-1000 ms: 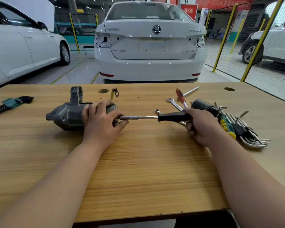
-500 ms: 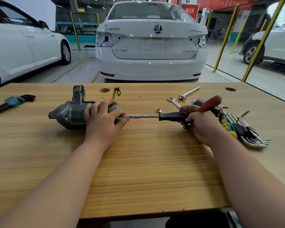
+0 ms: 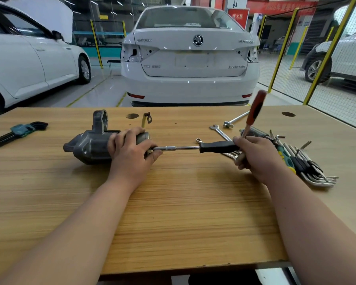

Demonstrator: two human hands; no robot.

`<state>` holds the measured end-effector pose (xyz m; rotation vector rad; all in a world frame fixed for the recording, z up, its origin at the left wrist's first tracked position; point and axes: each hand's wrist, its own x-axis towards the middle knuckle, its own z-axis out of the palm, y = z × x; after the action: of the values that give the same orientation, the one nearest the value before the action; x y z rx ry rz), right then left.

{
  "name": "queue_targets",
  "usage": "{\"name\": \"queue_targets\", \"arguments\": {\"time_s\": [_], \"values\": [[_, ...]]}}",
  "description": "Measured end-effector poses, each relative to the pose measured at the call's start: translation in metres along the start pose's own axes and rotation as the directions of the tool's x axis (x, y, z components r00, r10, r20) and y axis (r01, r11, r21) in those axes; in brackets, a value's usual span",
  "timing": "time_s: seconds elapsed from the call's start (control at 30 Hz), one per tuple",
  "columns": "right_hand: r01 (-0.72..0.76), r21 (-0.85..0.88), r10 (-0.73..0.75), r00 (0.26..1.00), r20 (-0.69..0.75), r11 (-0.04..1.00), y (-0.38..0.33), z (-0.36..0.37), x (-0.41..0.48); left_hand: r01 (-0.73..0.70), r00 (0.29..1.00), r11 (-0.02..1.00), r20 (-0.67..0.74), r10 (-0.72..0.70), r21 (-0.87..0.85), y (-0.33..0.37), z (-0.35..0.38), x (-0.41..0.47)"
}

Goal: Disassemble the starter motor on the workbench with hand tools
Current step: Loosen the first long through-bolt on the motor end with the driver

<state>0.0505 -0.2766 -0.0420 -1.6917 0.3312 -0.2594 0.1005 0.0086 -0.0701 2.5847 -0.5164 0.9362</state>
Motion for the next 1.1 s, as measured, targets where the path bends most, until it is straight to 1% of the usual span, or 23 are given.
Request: {"name": "queue_targets", "arguments": {"time_s": [0.13,0.2,0.27,0.33,0.4,0.5,0.53,0.63,0.7,0.8,0.9,1.0,1.1], "values": [[0.068,-0.162,-0.080,0.994,-0.069,0.984,-0.001,-0.001,-0.003,0.005,1.000,1.000,-0.002,-0.005,-0.010,0.000,0.000,0.000],[0.038,-0.198,-0.061,0.992,-0.109,0.980,-0.002,0.001,-0.003,0.003,1.000,1.000,-0.008,-0.003,-0.013,0.000,0.000,0.000],[-0.029,-0.246,-0.003,0.991,-0.132,0.969,-0.003,0.003,-0.002,0.007,1.000,1.000,-0.012,-0.007,-0.016,-0.001,0.000,0.000],[-0.047,-0.281,0.013,0.993,-0.121,0.958,-0.003,0.004,-0.002,0.010,1.000,1.000,-0.009,-0.010,-0.018,-0.001,-0.001,-0.001],[-0.013,-0.275,-0.010,0.997,-0.080,0.961,-0.002,0.005,-0.002,0.011,1.000,1.000,-0.006,-0.011,-0.013,-0.001,0.000,-0.001],[0.018,-0.087,-0.019,1.000,-0.019,0.996,-0.001,0.004,-0.002,0.010,1.000,1.000,0.001,-0.010,0.004,-0.003,0.000,-0.001],[0.027,-0.048,-0.027,1.000,-0.005,0.998,-0.001,0.003,-0.002,0.011,1.000,1.000,0.007,-0.011,0.012,-0.003,-0.001,0.000],[0.048,-0.009,-0.048,0.999,0.005,0.999,0.001,0.001,0.000,0.017,0.999,0.999,0.028,-0.018,0.043,-0.002,-0.001,0.000],[0.014,0.087,-0.016,1.000,0.027,0.996,0.001,0.001,0.002,0.015,0.999,0.998,0.030,-0.016,0.054,-0.002,0.000,0.001],[-0.083,0.245,0.067,0.995,0.073,0.966,0.001,0.000,0.004,0.011,0.999,0.998,0.030,-0.013,0.065,-0.003,0.001,0.001],[-0.159,0.348,0.122,0.984,0.126,0.924,0.001,0.001,0.005,0.011,1.000,0.997,0.027,-0.013,0.074,-0.004,0.002,0.000],[-0.193,0.446,0.125,0.976,0.178,0.874,0.000,0.005,0.003,0.008,1.000,0.997,0.023,-0.010,0.077,-0.004,0.002,0.001],[-0.190,0.503,0.101,0.975,0.198,0.843,-0.001,0.008,0.001,0.010,1.000,0.998,0.027,-0.012,0.061,-0.005,0.003,0.001]]}}
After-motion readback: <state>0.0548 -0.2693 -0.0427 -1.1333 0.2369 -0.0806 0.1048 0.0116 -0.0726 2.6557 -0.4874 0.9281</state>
